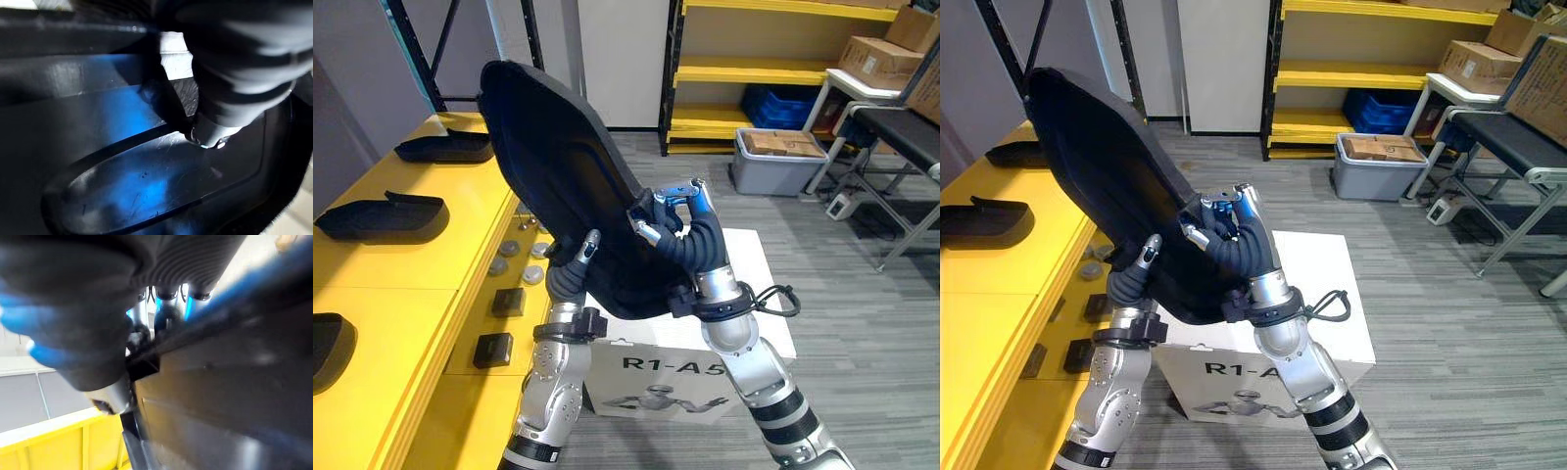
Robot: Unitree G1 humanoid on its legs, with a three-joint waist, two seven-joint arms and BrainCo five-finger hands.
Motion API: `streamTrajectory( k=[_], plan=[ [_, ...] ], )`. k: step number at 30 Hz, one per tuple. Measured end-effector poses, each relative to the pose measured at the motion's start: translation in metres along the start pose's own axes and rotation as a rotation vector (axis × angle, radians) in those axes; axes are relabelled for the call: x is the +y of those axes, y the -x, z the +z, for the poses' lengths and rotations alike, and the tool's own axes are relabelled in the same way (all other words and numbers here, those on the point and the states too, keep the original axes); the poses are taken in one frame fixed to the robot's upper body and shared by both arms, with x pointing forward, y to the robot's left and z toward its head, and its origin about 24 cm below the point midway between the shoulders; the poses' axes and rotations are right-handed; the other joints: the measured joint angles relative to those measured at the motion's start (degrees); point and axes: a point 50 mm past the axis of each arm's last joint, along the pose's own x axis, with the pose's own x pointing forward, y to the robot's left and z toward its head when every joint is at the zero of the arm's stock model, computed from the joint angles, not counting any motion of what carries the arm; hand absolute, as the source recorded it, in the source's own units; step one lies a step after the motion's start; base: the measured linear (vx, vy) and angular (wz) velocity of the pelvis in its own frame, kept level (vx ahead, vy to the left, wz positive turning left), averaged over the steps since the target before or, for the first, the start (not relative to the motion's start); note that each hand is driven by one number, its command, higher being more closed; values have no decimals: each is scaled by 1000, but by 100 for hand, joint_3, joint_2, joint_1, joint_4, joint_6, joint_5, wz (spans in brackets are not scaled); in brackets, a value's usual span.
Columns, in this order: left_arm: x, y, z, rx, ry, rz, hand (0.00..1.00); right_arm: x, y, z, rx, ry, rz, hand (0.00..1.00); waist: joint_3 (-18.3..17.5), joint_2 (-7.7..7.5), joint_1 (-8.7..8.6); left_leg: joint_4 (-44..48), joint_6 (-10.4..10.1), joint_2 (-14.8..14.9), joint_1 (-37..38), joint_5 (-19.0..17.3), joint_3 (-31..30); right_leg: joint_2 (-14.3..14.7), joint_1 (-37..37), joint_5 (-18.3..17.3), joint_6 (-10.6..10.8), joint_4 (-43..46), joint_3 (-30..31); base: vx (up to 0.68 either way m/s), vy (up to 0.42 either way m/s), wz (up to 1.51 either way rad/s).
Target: Walk over and take plastic housings, then place them on the shelf
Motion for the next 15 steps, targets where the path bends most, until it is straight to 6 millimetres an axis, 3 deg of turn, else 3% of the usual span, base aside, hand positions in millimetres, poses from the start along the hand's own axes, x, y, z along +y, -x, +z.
streamTrajectory(
  k=[4, 8, 10, 12, 15],
  plan=[
    [0, -1, 3, -23, -86, -27, 100, -18, 4, 3, -5, -38, -49, 0, 0, 0, 4, -2, 0, 0, 2, 0, 16, 3, 0, 0, 0, 0, 15, 0, 0, 0],
    [-4, 1, 3, -35, -144, -74, 100, -50, 9, 12, -56, -10, -89, 0, 0, 0, -1, -19, 1, 4, 15, -2, 85, 11, -22, 3, 5, 2, 101, 2, 2, -10],
    [9, 9, 3, -23, -162, -26, 100, -87, 10, 18, -89, 17, -238, 0, 0, 0, -22, -51, 1, 13, 32, -3, 149, 18, -51, 9, 13, 2, 167, 13, 16, -16],
    [33, 23, 2, 10, -208, 77, 100, -144, 22, 29, -130, 115, -451, 0, 0, 0, -126, -87, 1, 16, 35, -5, 178, 25, -77, 8, 14, 2, 186, 20, 14, -7],
    [53, 34, 4, 26, -261, 160, 100, -190, 48, 41, -148, 218, -604, 0, -1, 1, -154, -98, -5, 30, 34, -21, 263, 41, -116, 8, 14, 3, 268, 29, 15, -13]
  ],
)
